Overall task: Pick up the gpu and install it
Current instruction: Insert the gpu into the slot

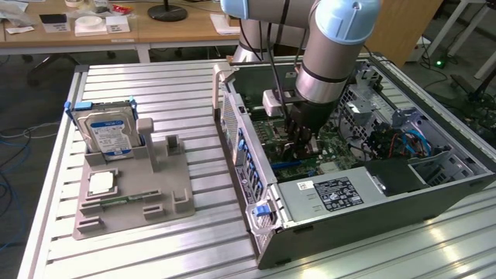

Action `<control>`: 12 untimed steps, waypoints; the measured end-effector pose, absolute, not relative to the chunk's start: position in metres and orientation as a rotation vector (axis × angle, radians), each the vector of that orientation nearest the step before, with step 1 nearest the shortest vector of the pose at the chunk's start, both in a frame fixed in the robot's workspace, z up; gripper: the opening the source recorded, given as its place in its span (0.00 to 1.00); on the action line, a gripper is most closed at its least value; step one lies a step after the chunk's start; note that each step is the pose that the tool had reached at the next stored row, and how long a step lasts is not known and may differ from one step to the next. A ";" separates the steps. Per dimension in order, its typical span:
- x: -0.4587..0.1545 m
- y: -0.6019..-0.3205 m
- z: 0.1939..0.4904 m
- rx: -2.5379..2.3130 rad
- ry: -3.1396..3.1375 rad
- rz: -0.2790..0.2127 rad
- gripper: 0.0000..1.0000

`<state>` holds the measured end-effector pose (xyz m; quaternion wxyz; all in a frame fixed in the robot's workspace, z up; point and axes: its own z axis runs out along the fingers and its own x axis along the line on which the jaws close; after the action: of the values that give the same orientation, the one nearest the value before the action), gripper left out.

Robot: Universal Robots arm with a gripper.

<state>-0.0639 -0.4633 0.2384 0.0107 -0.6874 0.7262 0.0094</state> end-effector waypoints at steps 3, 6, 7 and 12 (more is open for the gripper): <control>-0.064 -0.463 0.238 -2.145 2.266 0.030 0.28; -0.064 -0.463 0.238 -2.145 2.266 0.030 0.28; -0.064 -0.463 0.238 -2.145 2.266 0.030 0.28; -0.064 -0.463 0.235 -2.145 2.266 0.030 0.28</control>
<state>-0.0639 -0.4633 0.2355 0.0105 -0.6874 0.7261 0.0096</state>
